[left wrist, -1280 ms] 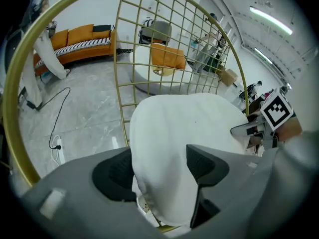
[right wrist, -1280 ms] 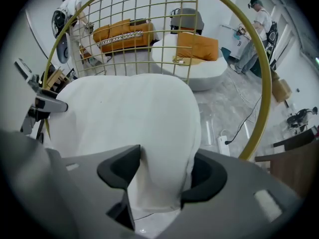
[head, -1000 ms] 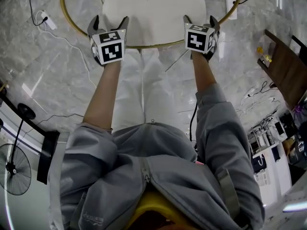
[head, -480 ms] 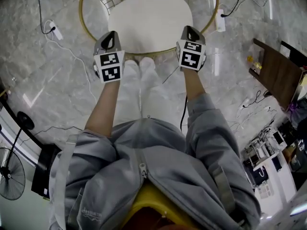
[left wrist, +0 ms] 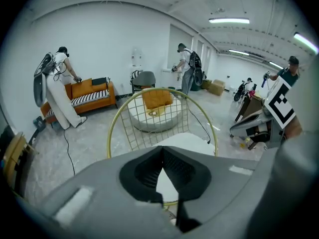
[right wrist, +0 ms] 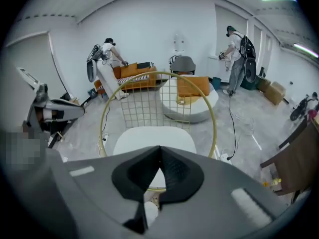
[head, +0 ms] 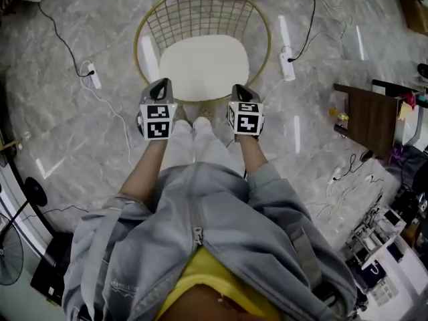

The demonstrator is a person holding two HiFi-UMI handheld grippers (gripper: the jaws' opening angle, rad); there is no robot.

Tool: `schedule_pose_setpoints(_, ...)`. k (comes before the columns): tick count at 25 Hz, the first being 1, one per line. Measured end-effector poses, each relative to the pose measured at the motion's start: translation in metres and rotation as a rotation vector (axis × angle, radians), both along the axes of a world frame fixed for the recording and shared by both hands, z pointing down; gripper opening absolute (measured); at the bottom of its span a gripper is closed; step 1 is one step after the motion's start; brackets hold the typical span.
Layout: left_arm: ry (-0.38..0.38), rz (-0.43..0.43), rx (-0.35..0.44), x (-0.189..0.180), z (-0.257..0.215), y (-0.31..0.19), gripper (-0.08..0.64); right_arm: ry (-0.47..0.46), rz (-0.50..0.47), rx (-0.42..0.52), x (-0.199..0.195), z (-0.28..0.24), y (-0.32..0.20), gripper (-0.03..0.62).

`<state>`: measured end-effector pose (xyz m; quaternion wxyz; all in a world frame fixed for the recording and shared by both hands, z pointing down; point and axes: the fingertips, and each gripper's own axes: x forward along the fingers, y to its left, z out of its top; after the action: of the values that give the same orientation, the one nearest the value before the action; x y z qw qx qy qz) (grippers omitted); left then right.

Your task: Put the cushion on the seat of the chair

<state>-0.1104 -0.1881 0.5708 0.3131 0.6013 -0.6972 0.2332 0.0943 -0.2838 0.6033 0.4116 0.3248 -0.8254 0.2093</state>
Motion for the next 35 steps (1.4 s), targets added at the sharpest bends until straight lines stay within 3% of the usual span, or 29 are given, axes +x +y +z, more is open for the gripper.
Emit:
schedule_pose_setpoints(6, -0.048, 0.045, 0.11, 0.017, -0.066, -0.001, 0.006, -0.107, -0.051, 0.155, -0.019, -0.081, 0.0, 0.0)
schedule_pose_setpoints(12, -0.138, 0.071, 0.32, 0.026, -0.154, -0.017, 0.006, -0.239, -0.044, 0.318, -0.027, -0.175, -0.015, 0.0)
schedule_pose_setpoints(22, -0.186, 0.043, 0.653, 0.036, -0.304, -0.022, 0.006, -0.464, -0.071, 0.595, -0.04, -0.331, -0.01, 0.0)
schedule_pose_setpoints(27, -0.228, 0.03, 0.737, 0.035, -0.348, -0.014, 0.006, -0.548, -0.11, 0.66, -0.049, -0.375, 0.005, -0.002)
schedule_pose_setpoints(35, -0.222, 0.022, 0.745, 0.041, -0.348, -0.01, 0.006, -0.557, -0.148, 0.667, -0.05, -0.378, 0.013, -0.001)
